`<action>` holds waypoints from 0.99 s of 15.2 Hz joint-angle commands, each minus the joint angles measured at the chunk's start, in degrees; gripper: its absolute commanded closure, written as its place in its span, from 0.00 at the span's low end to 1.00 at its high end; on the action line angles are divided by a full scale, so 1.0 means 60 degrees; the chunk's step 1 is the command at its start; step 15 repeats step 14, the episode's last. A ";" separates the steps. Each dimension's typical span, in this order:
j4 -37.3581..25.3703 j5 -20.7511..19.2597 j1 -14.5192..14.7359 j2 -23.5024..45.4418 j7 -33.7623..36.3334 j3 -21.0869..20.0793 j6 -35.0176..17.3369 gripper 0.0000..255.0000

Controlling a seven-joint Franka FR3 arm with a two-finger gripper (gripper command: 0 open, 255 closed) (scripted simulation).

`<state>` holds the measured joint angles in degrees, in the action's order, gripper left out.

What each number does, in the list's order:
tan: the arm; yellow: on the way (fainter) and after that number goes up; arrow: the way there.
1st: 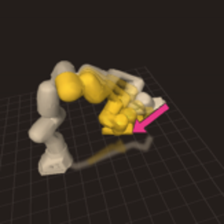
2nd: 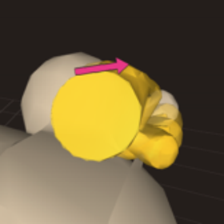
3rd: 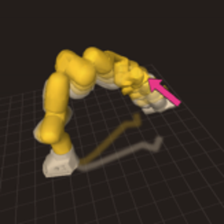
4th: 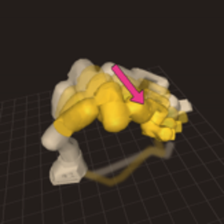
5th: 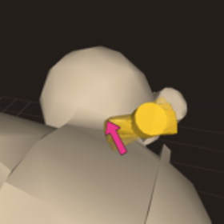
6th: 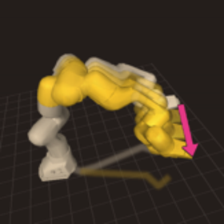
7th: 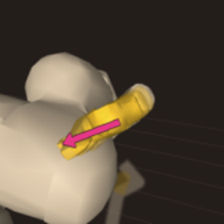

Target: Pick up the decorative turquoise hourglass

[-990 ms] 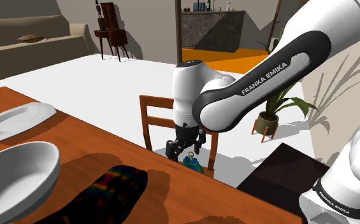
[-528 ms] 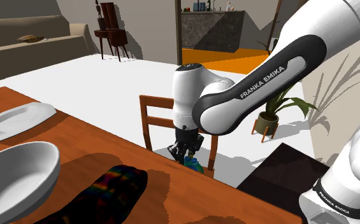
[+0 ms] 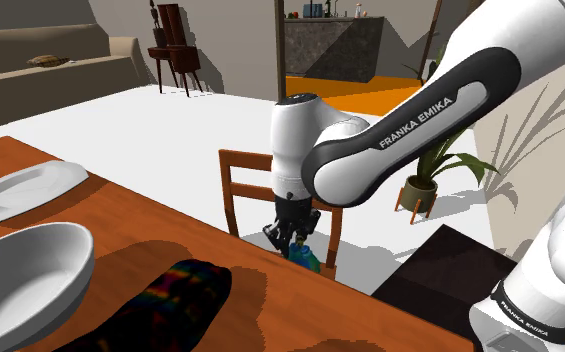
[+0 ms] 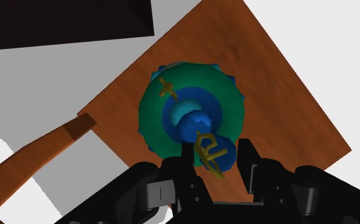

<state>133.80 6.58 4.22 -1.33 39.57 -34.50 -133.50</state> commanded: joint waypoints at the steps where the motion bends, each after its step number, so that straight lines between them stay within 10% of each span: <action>1: -0.0104 0.0111 -0.0003 -0.0179 -0.0070 0.0013 0.0258 1.00; 15: -0.0826 0.0555 -0.0003 -0.1070 -0.0349 0.0169 0.1769 1.00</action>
